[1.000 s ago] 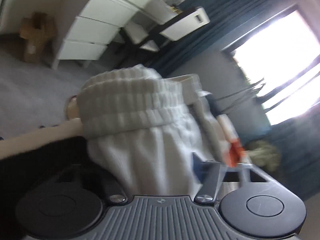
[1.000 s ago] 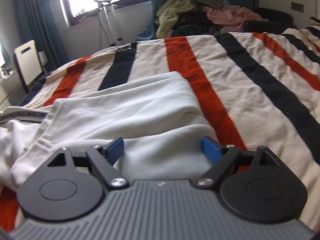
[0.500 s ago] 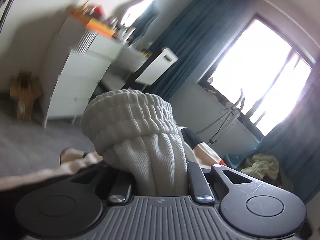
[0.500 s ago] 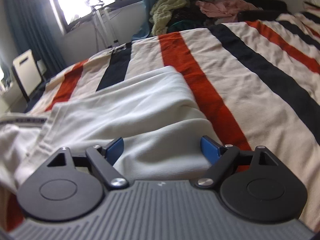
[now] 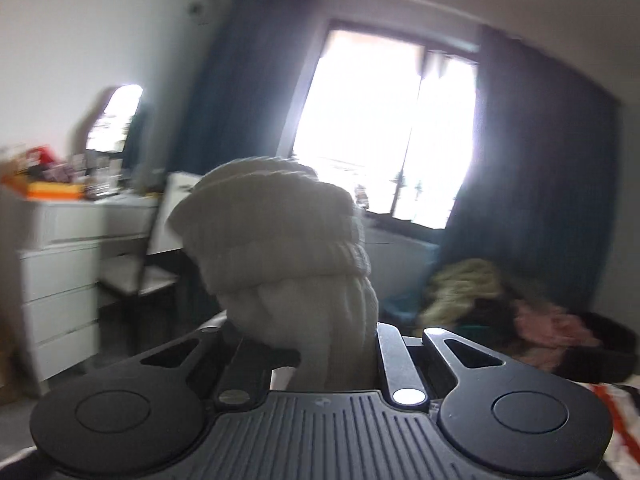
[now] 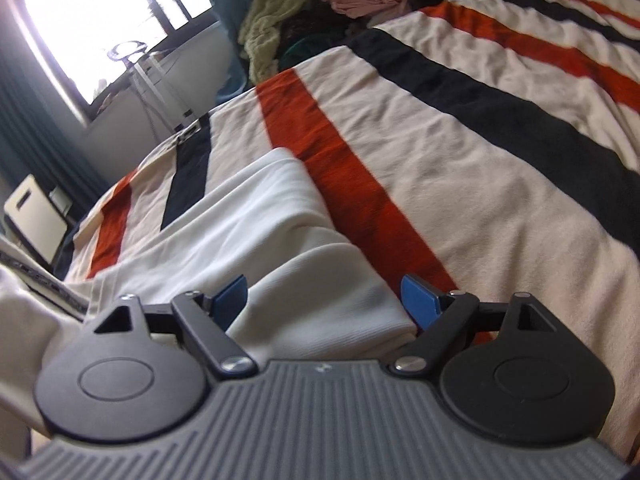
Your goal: Fold clothes
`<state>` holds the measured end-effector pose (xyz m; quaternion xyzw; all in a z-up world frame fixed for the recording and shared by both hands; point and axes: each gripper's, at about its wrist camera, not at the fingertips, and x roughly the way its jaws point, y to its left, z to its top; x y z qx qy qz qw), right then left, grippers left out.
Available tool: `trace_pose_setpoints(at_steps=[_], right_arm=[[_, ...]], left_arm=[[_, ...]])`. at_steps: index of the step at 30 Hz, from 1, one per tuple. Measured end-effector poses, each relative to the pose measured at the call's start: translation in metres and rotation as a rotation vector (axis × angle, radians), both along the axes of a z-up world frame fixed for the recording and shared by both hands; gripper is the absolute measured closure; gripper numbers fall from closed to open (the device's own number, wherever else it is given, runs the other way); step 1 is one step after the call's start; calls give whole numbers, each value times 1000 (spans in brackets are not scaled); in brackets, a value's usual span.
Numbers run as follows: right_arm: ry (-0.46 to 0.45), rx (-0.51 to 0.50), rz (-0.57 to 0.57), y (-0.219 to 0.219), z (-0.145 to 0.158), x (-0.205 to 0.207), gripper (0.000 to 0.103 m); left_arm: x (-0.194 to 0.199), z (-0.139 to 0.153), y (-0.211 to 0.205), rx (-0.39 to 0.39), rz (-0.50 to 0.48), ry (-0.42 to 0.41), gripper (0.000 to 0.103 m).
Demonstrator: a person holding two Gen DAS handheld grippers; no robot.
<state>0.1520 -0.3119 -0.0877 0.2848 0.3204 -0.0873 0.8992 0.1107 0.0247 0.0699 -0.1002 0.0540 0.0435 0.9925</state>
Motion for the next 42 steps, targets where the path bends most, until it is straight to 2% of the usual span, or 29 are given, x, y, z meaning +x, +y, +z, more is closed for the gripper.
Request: trace_pose_setpoints(at_steps=[3, 6, 8, 10, 14, 16, 17, 18, 19, 22, 23, 24, 26, 28, 30, 32, 36, 40, 42], right_arm=[[-1, 50, -44, -10, -3, -3, 18], [-8, 69, -98, -20, -4, -7, 18], [-16, 87, -138, -28, -4, -12, 18], [-22, 108, -176, -37, -4, -16, 18], [-37, 165, -197, -48, -8, -20, 18], [-49, 190, -192, -49, -9, -21, 17], [-61, 200, -184, -49, -8, -22, 17], [-80, 210, -177, -48, -7, -22, 17], [-101, 220, -171, -48, -6, -23, 17], [-170, 253, -137, -47, 1, -26, 17], [-189, 269, -119, -46, 3, -28, 17], [-208, 285, -101, -46, 6, -29, 17], [-229, 329, -64, -45, 11, -31, 16], [-242, 379, -26, -44, 15, -31, 16], [-243, 415, 10, -41, 20, -33, 16], [-221, 445, 48, -37, 19, -35, 16], [-160, 511, 122, -28, 13, -35, 16], [-112, 604, 160, -16, -3, -34, 15], [-124, 620, 186, -9, -5, -30, 16]], left_arm=[[5, 6, -57, 14, -80, -33, 89], [6, -5, -115, 17, -150, -56, 89], [0, -30, -160, 91, -208, -55, 88], [-7, -68, -202, 155, -278, -8, 87], [-13, -154, -260, 310, -366, 234, 86], [-26, -180, -273, 391, -377, 209, 85], [-31, -184, -272, 424, -376, 186, 81], [-32, -183, -270, 425, -379, 184, 80], [-29, -180, -267, 399, -390, 203, 79], [-12, -168, -254, 344, -429, 288, 66], [-6, -165, -245, 336, -442, 317, 58], [-5, -162, -234, 331, -459, 341, 44], [-6, -157, -214, 320, -493, 384, 29], [-10, -152, -197, 318, -534, 401, 22], [-19, -140, -179, 292, -586, 382, 9], [-17, -128, -153, 252, -606, 357, 6], [-20, -100, -104, 134, -531, 296, 5], [-16, -89, -78, 119, -428, 245, 5], [-22, -86, -71, 121, -386, 224, 4]])
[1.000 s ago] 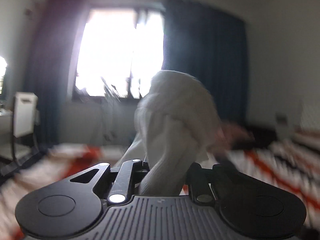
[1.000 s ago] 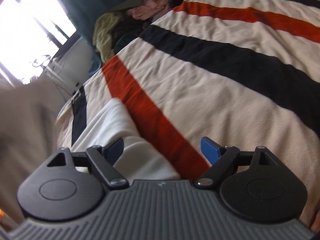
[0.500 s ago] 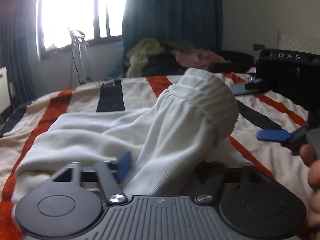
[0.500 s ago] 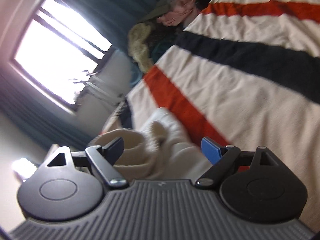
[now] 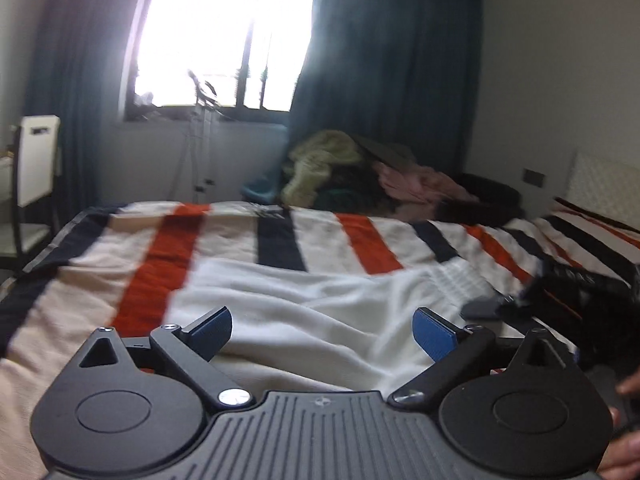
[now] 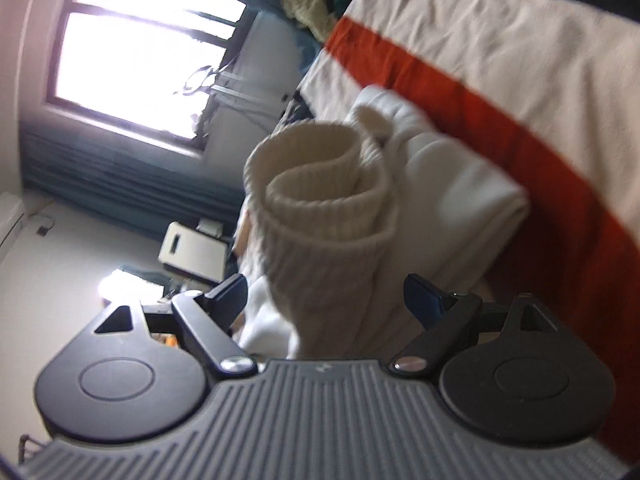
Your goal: Fold clothes
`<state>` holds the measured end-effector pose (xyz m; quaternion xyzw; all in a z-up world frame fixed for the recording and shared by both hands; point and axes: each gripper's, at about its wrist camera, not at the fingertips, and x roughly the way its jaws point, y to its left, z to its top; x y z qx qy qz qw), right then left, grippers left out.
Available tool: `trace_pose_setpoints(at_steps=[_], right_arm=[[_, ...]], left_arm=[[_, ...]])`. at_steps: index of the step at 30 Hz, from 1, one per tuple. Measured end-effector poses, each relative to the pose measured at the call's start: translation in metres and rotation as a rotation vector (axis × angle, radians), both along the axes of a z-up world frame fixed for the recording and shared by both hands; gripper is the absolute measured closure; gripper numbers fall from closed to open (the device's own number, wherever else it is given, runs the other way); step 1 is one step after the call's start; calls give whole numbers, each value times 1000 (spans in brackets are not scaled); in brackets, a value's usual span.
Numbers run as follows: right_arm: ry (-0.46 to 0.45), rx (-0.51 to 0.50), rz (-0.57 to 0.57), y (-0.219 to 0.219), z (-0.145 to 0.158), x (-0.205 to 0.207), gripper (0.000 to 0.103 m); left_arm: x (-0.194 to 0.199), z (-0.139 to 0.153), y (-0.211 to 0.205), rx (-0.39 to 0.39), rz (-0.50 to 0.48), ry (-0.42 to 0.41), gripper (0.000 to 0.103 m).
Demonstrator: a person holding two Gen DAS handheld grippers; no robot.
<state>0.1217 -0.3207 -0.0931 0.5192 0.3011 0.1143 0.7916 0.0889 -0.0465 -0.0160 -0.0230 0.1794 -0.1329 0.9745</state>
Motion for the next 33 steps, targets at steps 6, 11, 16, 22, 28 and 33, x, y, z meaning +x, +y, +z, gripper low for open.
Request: trace_pose_setpoints(at_steps=[6, 11, 16, 22, 28, 33], right_arm=[[-9, -165, -26, 18, 4, 17, 27], [-11, -319, -115, 31, 2, 25, 39], [-188, -475, -126, 45, 32, 29, 61], [-441, -553, -78, 40, 94, 57, 62], [-265, -646, -95, 8, 63, 68, 60], [105, -421, -108, -28, -4, 66, 51]], left_arm=[[7, 4, 25, -39, 112, 14, 3], [1, -2, 38, -91, 161, 92, 3], [4, -10, 40, -76, 183, 120, 3], [-1, -16, 44, -19, 200, 89, 3], [2, -20, 43, -41, 170, 123, 3], [10, -29, 39, -48, 132, 176, 3]])
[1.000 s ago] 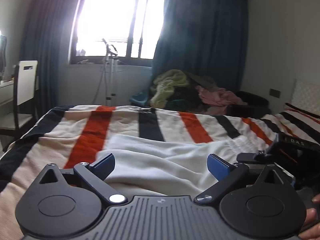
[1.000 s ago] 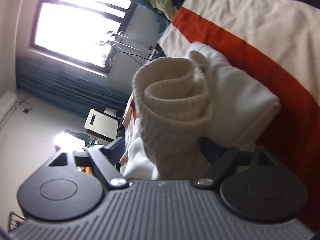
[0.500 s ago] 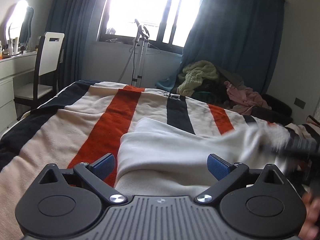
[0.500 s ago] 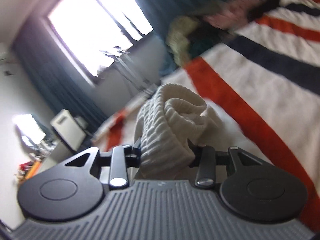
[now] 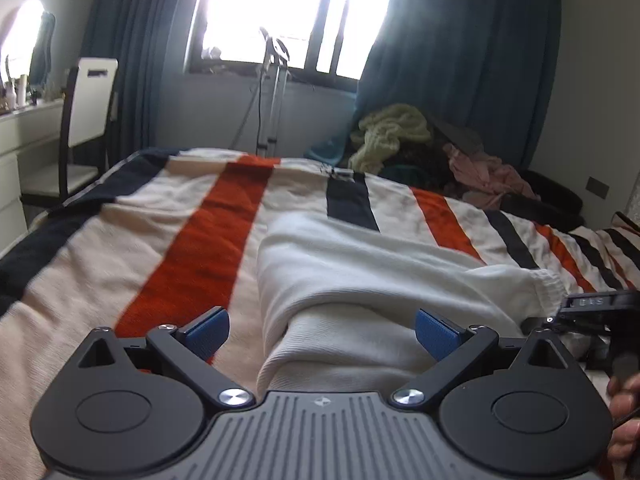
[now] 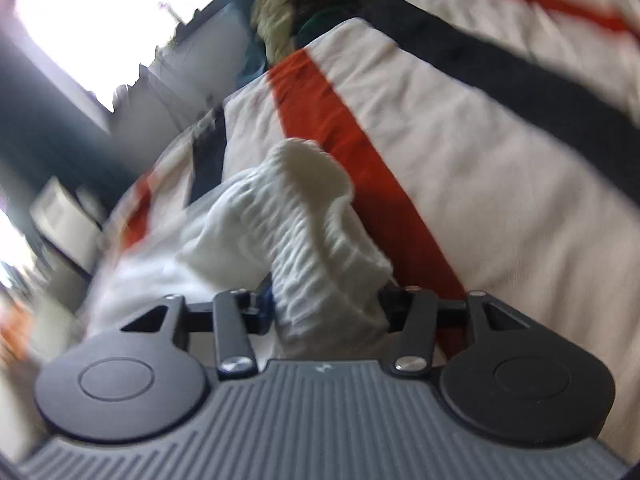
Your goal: Fold clothes
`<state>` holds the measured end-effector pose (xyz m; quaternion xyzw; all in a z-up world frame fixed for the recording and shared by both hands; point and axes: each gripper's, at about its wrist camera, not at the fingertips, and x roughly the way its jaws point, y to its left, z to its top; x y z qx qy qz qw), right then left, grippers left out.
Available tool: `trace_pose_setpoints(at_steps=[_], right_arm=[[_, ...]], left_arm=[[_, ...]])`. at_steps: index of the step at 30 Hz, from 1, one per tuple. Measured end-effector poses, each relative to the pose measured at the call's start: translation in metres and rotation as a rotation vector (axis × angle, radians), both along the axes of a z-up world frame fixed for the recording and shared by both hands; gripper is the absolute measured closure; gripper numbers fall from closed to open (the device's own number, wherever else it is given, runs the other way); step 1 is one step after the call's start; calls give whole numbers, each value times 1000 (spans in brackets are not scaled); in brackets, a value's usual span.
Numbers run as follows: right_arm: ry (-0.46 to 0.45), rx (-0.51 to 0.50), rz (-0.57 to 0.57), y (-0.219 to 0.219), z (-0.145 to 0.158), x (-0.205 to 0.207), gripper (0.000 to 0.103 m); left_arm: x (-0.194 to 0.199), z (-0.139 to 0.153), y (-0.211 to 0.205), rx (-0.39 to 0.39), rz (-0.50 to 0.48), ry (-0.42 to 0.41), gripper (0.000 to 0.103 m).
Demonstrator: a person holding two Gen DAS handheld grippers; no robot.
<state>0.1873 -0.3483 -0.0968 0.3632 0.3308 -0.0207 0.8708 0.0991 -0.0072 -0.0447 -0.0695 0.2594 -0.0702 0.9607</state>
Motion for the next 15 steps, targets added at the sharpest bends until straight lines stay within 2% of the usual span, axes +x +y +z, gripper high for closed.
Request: trace_pose_setpoints(at_steps=[2, 3, 6, 7, 9, 12, 13, 15], right_arm=[[27, -35, 3, 1, 14, 1, 41], [40, -81, 2, 5, 20, 1, 33], [36, -156, 1, 12, 24, -10, 27], [40, -158, 3, 11, 22, -13, 21], [72, -124, 8, 7, 12, -14, 16], [127, 7, 30, 2, -8, -9, 15], [138, 57, 20, 0, -17, -7, 8], [130, 134, 8, -2, -29, -6, 4]], left_arm=[[-1, -1, 0, -7, -13, 6, 3], [-1, -1, 1, -10, -20, 8, 3], [-1, -1, 3, -30, -25, 23, 3], [0, -2, 5, -54, -26, 37, 3], [4, -5, 10, -114, -28, 70, 3], [14, -14, 20, -235, -46, 131, 3], [16, -17, 23, -267, -38, 142, 3], [21, -22, 30, -324, -21, 168, 2]])
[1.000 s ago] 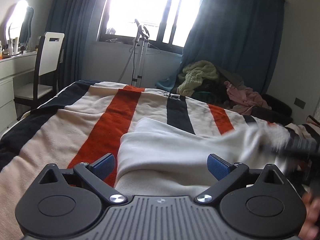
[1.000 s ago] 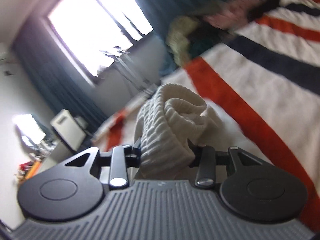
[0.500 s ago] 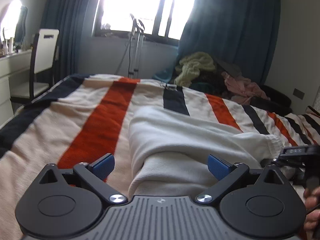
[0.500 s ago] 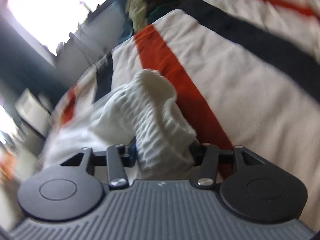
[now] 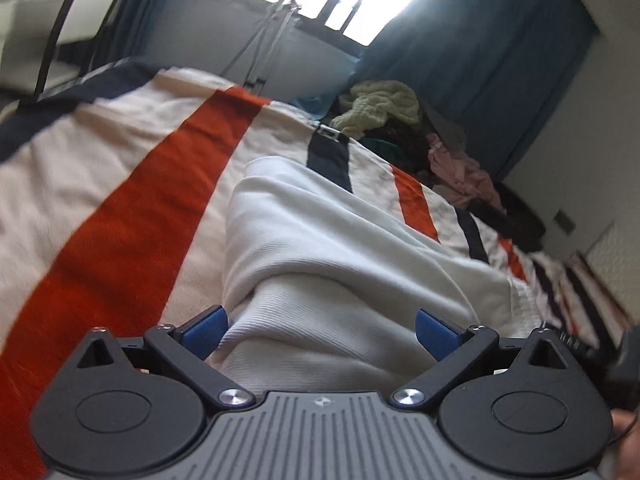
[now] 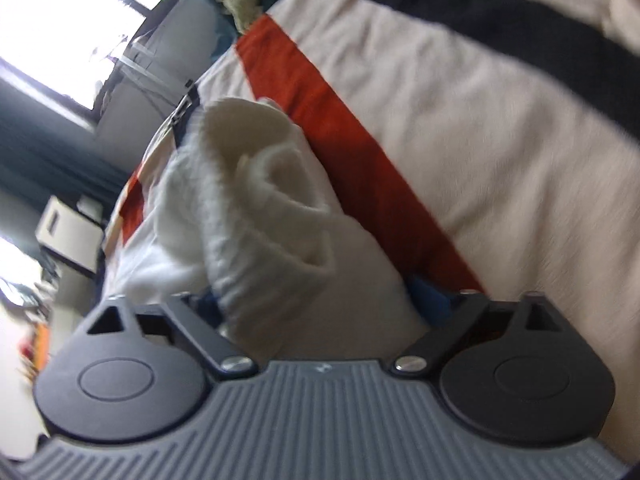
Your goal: Fold clothes
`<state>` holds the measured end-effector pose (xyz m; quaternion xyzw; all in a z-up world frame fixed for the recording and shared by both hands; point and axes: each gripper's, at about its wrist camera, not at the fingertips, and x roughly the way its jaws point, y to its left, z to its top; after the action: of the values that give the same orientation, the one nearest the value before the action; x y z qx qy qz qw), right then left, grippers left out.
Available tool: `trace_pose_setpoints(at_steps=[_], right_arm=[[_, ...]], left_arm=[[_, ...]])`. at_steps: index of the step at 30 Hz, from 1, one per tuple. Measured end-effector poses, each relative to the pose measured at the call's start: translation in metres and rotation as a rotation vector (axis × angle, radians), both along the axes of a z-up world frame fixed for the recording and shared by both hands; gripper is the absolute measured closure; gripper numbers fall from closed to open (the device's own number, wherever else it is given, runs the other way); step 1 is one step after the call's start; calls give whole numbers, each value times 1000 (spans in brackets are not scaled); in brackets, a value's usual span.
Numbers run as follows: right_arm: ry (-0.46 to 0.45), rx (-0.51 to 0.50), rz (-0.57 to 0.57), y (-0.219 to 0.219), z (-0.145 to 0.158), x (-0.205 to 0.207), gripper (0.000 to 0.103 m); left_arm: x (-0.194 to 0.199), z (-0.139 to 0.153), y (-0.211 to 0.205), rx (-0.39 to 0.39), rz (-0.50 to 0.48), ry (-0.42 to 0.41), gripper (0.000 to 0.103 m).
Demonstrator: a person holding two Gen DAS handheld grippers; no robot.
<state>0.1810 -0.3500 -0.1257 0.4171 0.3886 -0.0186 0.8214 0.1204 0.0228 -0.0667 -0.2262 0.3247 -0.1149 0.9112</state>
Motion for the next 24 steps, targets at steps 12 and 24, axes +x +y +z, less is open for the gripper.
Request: trace_pose_setpoints(at_steps=[12, 24], right_arm=[[-99, 34, 77, 18, 14, -8, 26], [-198, -85, -8, 32, 44, -49, 67]], left_arm=[[25, -42, 39, -291, 62, 204, 11], [8, -24, 34, -262, -6, 114, 60]])
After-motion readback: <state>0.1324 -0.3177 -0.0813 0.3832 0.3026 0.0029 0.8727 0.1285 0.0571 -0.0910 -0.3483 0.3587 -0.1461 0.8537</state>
